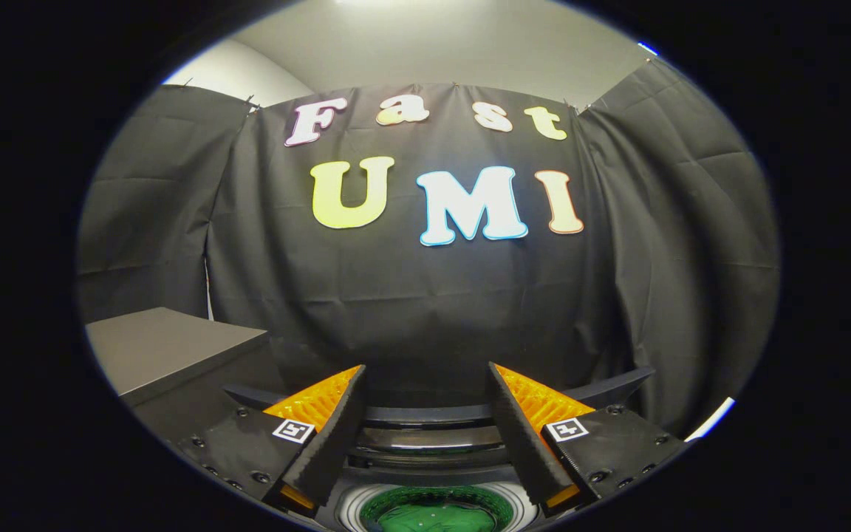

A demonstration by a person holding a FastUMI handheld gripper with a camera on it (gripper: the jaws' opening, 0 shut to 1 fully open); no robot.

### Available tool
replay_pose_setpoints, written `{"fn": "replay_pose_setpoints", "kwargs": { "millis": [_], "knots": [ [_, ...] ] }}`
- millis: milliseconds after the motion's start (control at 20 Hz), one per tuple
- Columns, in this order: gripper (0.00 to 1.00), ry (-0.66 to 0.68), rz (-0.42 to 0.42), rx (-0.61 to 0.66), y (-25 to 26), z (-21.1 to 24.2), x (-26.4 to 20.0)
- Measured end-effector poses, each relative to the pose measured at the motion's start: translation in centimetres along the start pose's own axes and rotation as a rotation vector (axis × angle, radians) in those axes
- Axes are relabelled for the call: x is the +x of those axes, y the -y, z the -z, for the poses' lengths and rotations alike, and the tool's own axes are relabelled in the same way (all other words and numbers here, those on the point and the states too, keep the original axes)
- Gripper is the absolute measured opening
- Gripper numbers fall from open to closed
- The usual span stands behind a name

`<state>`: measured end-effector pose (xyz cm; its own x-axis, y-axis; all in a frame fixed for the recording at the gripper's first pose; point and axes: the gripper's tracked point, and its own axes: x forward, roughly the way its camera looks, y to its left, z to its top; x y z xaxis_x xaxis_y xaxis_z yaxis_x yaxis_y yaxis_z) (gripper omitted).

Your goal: Put the clothes into the washing machine and then close the washing machine lid.

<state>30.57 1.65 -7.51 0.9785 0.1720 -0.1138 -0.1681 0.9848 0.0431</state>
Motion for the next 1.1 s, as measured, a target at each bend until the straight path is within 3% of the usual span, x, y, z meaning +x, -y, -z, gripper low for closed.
{"fn": "replay_pose_setpoints", "kwargs": {
  "millis": [1100],
  "knots": [
    [0.98, -0.059, 0.039, -0.017, 0.3, 4.4, -6.2]
  ]
}}
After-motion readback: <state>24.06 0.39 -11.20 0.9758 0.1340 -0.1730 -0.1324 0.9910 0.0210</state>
